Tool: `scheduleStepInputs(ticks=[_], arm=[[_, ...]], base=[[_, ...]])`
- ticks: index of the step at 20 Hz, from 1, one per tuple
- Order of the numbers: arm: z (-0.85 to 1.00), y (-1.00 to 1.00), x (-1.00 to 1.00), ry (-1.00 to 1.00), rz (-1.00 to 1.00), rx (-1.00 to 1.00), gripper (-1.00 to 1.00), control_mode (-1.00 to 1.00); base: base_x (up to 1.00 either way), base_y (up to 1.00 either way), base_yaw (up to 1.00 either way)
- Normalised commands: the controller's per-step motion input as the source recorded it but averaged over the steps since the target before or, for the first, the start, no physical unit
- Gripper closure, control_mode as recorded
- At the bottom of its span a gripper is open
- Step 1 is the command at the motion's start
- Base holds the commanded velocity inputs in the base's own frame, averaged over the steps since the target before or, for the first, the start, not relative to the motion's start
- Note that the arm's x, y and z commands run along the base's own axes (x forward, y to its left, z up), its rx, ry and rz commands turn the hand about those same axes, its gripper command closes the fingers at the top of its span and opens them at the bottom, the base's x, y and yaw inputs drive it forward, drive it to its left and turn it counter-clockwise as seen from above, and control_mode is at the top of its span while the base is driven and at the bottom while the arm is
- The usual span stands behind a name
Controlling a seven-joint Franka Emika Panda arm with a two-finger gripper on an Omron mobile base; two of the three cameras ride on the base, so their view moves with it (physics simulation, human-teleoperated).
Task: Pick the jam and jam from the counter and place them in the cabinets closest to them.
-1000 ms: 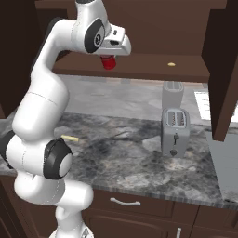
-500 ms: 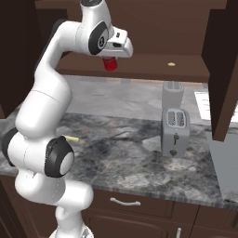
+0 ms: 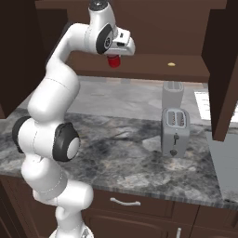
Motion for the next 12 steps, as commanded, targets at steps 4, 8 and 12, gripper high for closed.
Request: scheduleStepInputs(ticks=[4, 8, 12], arm=[[0.0, 0.0, 0.65, 0.01, 0.0, 0.02, 1.0, -1.0], [0.01, 0.0, 0.66, 0.0, 0.0, 0.02, -1.0, -1.0], [0.01, 0.0, 0.34, 0.0, 0.0, 0.02, -1.0, -1.0]], base=[[0.0, 0.0, 0.0], [0.0, 0.0, 0.0], [0.0, 0.0, 0.0]])
